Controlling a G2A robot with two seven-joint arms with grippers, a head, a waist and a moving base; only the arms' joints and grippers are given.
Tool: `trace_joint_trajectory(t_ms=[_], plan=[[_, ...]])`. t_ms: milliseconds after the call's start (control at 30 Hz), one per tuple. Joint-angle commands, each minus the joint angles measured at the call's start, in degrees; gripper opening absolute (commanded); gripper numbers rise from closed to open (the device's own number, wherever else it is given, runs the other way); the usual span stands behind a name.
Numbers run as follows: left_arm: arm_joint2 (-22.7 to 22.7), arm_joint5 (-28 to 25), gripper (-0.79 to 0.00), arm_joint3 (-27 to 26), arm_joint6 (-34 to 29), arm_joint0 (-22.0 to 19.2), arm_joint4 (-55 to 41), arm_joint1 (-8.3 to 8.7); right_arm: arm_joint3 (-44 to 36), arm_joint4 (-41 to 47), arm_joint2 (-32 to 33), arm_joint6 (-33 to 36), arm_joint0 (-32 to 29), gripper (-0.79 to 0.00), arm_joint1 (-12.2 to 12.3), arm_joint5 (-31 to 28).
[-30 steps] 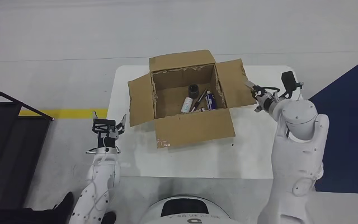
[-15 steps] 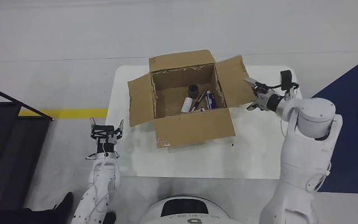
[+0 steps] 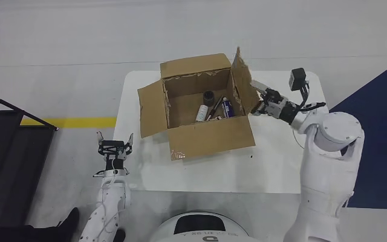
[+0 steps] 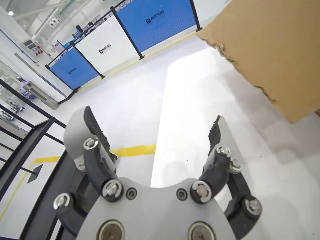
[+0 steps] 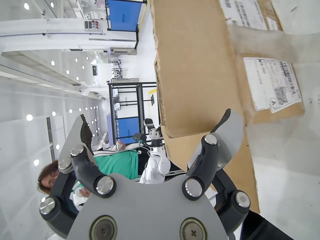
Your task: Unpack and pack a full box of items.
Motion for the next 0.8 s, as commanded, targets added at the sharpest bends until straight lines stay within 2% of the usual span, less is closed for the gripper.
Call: trace_joint_trajectory(t_ms=[0, 267, 533, 767], plan=[[-0.02, 0.07, 0.0, 0.04, 0.41, 0.27, -0.08, -0.04, -0.14, -2.43, -2.71, -1.43, 0.1, 0.0, 0.14, 0.48], [0.35, 0.91, 0.0, 0.44, 1.73, 0.92, 1.32, -0.2, 2.54, -12.16, -11.38, -3.46, 3.54, 0.0, 0.99, 6.04], [2.69, 0.69, 0.0, 0.88, 0.9, -0.73, 5.5, -0.45, 2.05, -13.52, -11.66, -7.2, 4.24, 0.0, 1.56, 14.32], [5.47, 1.08, 0.0, 2.07, -1.02, -3.37, 9.51, -0.83, 4.57, -13.03, -13.79, -7.4, 5.1, 0.0, 2.19, 11.09]])
